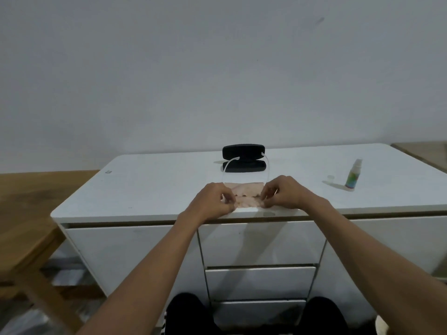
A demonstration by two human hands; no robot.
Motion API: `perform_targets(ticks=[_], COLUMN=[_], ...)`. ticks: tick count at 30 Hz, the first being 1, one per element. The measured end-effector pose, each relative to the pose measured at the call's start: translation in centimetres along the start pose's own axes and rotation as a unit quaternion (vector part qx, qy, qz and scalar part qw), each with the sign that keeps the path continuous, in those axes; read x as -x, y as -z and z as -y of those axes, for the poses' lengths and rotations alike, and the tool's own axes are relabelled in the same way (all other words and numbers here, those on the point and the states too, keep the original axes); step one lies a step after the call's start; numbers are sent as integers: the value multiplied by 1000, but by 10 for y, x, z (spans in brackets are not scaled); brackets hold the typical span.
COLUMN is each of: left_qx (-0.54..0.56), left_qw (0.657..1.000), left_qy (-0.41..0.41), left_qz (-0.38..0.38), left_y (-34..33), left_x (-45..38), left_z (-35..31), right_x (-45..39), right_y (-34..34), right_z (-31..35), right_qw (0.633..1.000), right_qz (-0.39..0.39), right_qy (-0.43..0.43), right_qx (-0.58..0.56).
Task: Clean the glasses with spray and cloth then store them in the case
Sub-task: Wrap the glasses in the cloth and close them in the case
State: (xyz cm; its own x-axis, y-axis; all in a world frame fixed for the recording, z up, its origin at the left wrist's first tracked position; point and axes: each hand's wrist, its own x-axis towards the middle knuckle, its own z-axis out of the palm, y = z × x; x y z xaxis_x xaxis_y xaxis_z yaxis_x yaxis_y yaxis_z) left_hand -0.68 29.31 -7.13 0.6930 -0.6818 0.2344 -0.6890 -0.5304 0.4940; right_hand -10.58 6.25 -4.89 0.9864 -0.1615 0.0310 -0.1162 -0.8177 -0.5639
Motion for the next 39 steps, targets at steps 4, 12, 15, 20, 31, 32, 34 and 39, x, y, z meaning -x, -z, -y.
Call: perform_targets(ticks=[4, 12, 15, 20, 31, 32, 34, 39], left_qx=[5, 6, 30, 48, -15, -31, -60, -49], left_qw=[1000, 998, 990, 972, 962, 962, 962, 957], left_qy=[8, 32, 73, 134, 186, 183, 175, 183], left_qz=[5, -61, -121, -189, -199, -199, -203, -218], left_y=[2, -4, -7, -14, -30, -31, -32, -28], left_x=[1, 0, -7, -23, -47, -48, -50, -49], left_z=[4, 3, 2, -5, -3, -4, -5, -6], right_x=[1, -6, -10, -21, -42, -43, -44, -43], right_y=[2, -12, -17, -25, -41, -42, -43, -42], right_z=[0, -2, -3, 6, 9, 7, 5, 2], right_qw=[999, 996, 986, 969, 945, 944, 944, 949], right_qz=[19, -82, -162, -239, -272, -269, -266, -267], right_qy=[-12, -11, -29, -64, -107, -110, -111, -101], right_qx=[32, 40, 5, 6, 146, 154, 162, 137])
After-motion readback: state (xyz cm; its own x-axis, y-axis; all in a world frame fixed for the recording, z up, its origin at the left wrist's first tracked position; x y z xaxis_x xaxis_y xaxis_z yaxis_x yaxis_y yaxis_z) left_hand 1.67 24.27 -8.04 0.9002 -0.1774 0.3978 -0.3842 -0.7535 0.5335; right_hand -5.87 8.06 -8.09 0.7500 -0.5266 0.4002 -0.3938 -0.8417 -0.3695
